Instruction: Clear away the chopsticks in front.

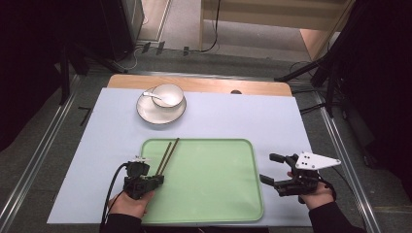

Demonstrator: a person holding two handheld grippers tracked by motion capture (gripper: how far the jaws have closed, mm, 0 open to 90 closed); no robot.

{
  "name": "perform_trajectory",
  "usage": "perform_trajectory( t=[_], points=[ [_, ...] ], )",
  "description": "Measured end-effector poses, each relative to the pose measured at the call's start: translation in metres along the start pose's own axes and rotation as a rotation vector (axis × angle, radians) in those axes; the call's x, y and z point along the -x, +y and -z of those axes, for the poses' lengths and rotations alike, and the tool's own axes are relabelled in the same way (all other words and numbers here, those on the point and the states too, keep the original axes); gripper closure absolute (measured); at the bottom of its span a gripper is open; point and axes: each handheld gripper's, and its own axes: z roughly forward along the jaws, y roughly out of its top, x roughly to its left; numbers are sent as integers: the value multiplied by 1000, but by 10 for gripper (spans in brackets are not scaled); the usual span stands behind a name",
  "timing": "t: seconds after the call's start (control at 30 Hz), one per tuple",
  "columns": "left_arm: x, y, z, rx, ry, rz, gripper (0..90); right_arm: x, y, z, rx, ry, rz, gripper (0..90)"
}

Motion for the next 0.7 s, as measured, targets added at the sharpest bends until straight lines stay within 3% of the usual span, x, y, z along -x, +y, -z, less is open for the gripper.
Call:
perform_trajectory(
  t=[0.13, 0.23, 0.37, 0.57, 0.7],
  points=[
    [-2, -2, 3, 17, 52, 5, 852, 1, 0, 1, -1, -3, 3, 174],
    [-9, -3, 8, 20, 78, 46, 851, 0, 0, 0, -2, -3, 4, 174],
    [-11, -4, 9, 23, 72, 62, 838, 0, 0, 0, -4, -4, 5, 174],
    [-6, -6, 9, 25, 94, 16, 809, 0, 0, 1, -5, -5, 6, 174],
    [-6, -7, 10, 18, 90, 22, 811, 0, 0, 1, -6, -6, 5, 174]
  ],
)
